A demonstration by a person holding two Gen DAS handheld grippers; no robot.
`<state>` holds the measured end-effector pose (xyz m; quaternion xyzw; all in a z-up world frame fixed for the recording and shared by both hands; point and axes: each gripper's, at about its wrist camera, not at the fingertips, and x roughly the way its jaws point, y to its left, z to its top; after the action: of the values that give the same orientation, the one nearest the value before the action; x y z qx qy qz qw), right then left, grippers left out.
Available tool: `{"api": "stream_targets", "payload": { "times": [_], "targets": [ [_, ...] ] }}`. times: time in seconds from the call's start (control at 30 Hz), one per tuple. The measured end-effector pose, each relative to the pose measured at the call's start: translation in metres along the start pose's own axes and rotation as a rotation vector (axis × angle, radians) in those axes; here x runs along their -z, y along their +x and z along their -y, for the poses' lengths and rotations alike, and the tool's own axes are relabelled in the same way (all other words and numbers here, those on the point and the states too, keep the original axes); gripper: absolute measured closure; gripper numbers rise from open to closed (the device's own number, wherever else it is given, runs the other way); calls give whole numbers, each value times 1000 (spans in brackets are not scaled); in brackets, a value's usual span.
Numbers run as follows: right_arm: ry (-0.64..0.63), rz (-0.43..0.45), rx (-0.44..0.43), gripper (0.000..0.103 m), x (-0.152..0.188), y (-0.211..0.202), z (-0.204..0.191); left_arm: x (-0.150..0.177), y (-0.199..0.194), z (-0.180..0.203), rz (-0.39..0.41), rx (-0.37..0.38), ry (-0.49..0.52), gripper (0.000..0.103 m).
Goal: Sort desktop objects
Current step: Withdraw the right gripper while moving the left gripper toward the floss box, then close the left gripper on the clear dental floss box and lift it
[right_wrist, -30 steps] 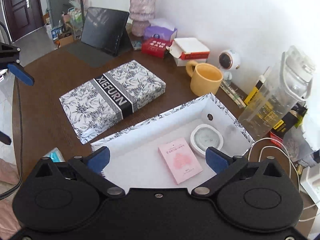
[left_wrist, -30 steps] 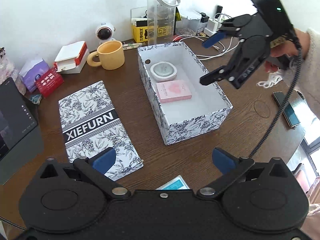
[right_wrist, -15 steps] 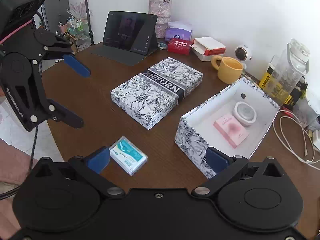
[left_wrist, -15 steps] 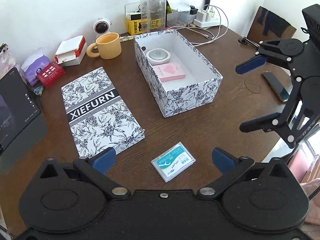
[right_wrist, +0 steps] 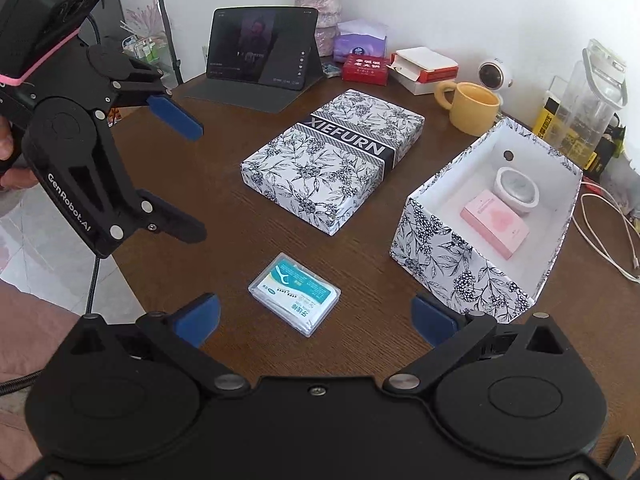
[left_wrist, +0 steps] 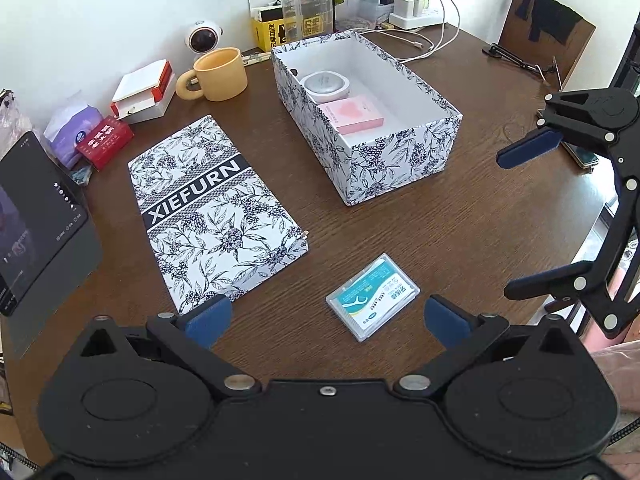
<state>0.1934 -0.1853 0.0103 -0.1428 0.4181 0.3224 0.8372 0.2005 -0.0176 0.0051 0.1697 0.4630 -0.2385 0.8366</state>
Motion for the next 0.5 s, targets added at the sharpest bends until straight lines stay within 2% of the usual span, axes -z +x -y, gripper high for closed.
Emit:
{"api": "stream_targets", "payload": {
  "times": [0.13, 0.33, 0.4, 0.5],
  "targets": [
    [6, -18, -2, 0, 4, 3, -2, 3, 7, 1, -15, 7, 28, 0],
    [7, -58, -31, 0, 14, 15, -11, 12, 41, 11, -93, 84, 181, 0],
    [10, -70, -37, 0, 17, 20, -13, 16, 53, 14, -104, 97, 229, 0],
    [14, -84, -41, 0, 21, 26, -16, 18, 69, 15, -104, 157, 279, 0]
  ]
}}
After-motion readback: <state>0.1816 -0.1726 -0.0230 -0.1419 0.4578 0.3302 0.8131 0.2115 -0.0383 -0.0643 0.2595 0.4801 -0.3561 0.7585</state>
